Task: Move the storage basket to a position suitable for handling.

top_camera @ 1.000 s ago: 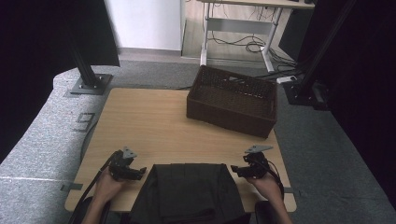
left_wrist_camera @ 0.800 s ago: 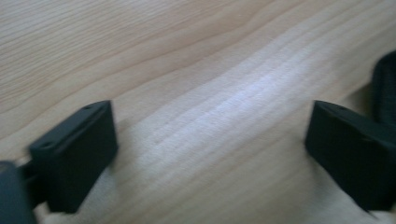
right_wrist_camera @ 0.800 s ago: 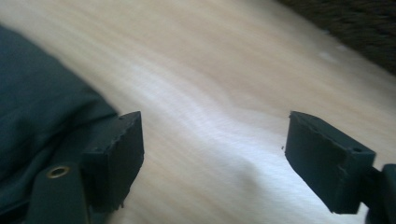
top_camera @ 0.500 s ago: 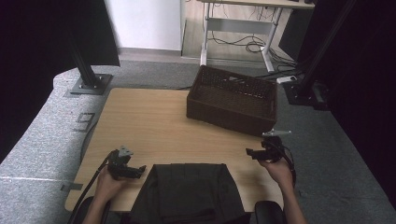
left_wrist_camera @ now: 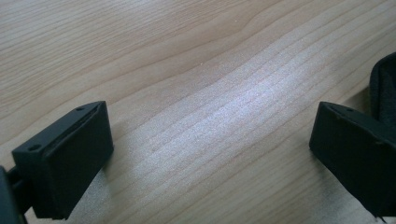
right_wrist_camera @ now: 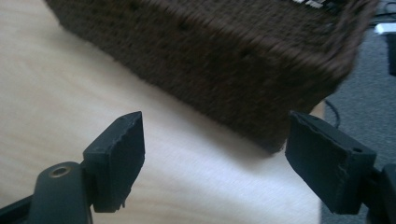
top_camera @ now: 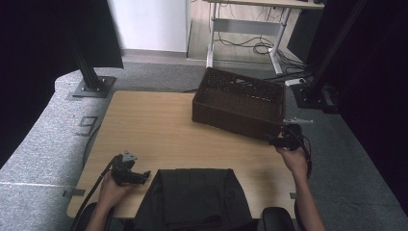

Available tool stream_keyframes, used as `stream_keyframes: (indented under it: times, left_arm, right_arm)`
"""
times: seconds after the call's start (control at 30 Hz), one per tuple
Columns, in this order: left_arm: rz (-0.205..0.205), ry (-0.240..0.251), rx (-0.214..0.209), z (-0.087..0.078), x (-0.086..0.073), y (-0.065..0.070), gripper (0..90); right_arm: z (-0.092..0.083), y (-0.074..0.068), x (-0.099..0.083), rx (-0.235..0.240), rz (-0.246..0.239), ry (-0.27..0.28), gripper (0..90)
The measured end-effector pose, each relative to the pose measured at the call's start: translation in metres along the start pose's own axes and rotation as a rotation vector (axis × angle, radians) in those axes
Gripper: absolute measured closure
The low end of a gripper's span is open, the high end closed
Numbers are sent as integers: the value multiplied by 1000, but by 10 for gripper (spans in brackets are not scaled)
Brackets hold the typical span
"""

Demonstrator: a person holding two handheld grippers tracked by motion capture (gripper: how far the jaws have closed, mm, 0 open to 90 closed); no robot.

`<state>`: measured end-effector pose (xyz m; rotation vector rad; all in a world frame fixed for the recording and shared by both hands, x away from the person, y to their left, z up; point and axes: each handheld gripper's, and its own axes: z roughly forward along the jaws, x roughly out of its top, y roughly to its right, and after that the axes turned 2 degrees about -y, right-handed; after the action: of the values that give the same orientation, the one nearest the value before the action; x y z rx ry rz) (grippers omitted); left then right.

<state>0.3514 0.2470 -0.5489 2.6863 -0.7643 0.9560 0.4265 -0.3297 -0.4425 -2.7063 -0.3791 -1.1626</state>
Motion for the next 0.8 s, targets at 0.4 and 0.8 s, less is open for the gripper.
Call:
stream_keyframes:
  times: [0.4,0.8]
  left_arm:
    - [-1,1,0,0,0,0,0]
    - [-1,0,0,0,0,0,0]
  right_arm:
    - [-3,23,30,-76,51,12,274]
    - [15,40,49,-153,71,-9,414]
